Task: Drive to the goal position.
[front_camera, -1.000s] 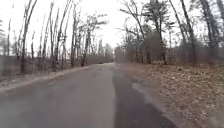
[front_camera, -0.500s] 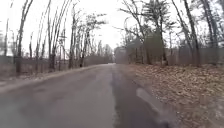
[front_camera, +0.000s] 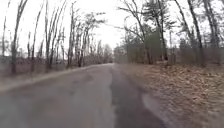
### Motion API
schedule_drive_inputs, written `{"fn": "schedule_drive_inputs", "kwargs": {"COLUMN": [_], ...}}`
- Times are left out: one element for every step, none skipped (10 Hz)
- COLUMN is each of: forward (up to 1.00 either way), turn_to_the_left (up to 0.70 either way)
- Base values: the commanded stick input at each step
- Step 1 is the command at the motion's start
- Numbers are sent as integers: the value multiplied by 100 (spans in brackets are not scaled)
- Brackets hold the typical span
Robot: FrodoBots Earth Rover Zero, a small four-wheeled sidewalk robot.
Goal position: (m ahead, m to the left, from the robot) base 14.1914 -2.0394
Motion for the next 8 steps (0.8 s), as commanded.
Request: {"fn": "schedule_drive_inputs", "kwargs": {"forward": [100,100,100,100,100,100,100,100], "turn_to_the_left": [0,-39,-27,-15,-3,0,0,0]}}
